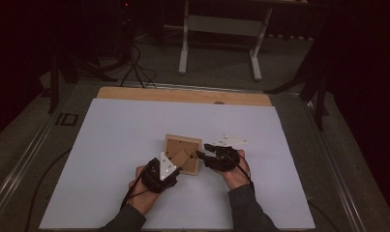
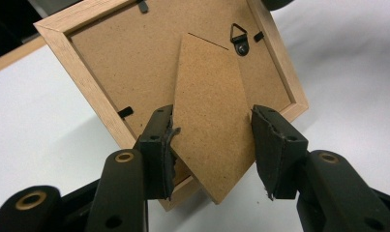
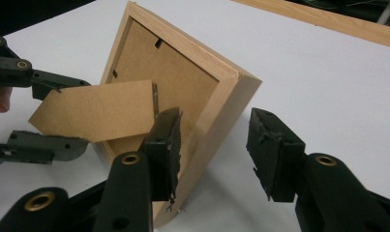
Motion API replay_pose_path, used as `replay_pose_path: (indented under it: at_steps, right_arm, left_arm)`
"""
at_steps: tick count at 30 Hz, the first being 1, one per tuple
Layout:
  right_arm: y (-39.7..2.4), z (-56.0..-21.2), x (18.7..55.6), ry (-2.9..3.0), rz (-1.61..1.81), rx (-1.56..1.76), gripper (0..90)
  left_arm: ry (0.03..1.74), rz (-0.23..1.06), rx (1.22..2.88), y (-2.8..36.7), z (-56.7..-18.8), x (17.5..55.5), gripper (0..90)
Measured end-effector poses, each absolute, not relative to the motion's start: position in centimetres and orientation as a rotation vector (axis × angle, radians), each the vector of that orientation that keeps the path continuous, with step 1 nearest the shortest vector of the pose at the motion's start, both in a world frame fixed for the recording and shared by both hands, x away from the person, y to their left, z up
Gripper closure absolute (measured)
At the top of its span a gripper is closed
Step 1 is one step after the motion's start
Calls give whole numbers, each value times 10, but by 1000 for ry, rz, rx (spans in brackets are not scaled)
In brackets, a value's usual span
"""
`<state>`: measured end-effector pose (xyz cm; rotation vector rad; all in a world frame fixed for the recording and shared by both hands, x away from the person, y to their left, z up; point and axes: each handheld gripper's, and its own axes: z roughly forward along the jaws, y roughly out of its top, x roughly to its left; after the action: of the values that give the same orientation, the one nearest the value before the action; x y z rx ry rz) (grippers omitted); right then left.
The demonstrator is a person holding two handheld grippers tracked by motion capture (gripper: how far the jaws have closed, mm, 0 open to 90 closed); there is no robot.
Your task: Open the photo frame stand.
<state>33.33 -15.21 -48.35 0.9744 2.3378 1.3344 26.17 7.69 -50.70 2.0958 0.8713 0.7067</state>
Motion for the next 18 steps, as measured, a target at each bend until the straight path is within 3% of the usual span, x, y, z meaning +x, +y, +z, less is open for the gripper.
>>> replay_pose_path:
  at_steps: [18]
  right_arm:
    - [-146,-488,342,2425,1403,932,475]
  left_arm:
    - [753,763,2114,85,-516,249,537]
